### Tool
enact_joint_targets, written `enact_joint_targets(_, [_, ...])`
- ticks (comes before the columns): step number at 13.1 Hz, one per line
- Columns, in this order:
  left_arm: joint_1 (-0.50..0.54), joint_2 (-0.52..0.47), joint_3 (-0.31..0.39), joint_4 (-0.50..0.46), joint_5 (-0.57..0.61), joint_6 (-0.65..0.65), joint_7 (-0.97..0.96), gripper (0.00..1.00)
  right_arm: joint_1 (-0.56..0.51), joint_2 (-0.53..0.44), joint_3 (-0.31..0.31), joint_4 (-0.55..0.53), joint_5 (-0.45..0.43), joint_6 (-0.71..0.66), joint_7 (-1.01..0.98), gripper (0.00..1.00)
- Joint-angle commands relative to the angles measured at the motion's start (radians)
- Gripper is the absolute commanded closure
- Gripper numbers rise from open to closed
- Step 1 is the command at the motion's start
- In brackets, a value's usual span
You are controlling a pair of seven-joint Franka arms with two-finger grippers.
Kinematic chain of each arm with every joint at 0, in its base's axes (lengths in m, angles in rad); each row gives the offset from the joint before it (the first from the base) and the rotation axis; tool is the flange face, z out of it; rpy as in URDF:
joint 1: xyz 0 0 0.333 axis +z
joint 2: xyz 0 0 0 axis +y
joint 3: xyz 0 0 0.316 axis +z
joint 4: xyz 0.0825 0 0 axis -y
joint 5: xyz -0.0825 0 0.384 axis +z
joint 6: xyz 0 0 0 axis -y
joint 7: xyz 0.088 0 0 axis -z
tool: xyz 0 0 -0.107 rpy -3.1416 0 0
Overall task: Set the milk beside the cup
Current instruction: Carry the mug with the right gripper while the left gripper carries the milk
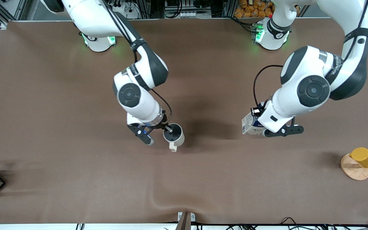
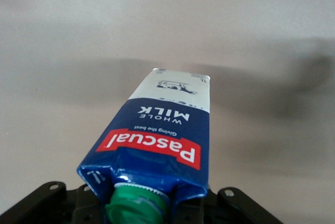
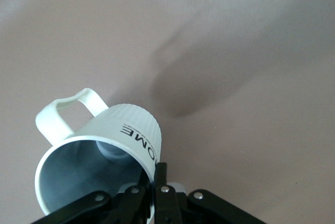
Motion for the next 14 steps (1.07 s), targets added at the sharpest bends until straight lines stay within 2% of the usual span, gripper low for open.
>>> enact_joint_targets(1, [0.007,-0.036,-0.036,-0.015,-0.027,-0.031,-0.046,1.0,0.019,0.041,-0.012,0.045,0.02,0.019,0.031,1.0])
enact_joint_targets(5, [0.011,-0.051,-0.117,-0.015,-0.027,-0.046,-0.128,1.0,0.053,0.084,-0.013,0.045,0.018,0.083,0.077,1.0])
enact_joint_targets(10, [0.007,-0.062,-0.134,-0.015,-0.029,-0.086,-0.135,1.0,0.079,0.133,-0.015,0.044,0.014,0.12,0.102,1.0])
enact_joint_targets(11, [0.005,-0.06,-0.137,-0.015,-0.027,-0.086,-0.155,1.0,0.082,0.135,-0.015,0.044,0.012,0.13,0.102,0.94])
enact_joint_targets(12, [0.005,-0.06,-0.143,-0.015,-0.029,-0.086,-0.161,1.0,0.087,0.135,-0.015,0.044,0.012,0.128,0.1,0.92])
enact_joint_targets(13, [0.007,-0.062,-0.149,-0.015,-0.029,-0.086,-0.163,1.0,0.085,0.133,-0.015,0.044,0.009,0.122,0.097,0.7])
enact_joint_targets(14, [0.007,-0.062,-0.151,-0.015,-0.029,-0.088,-0.163,1.0,0.085,0.127,-0.021,0.044,0.001,0.12,0.094,0.01])
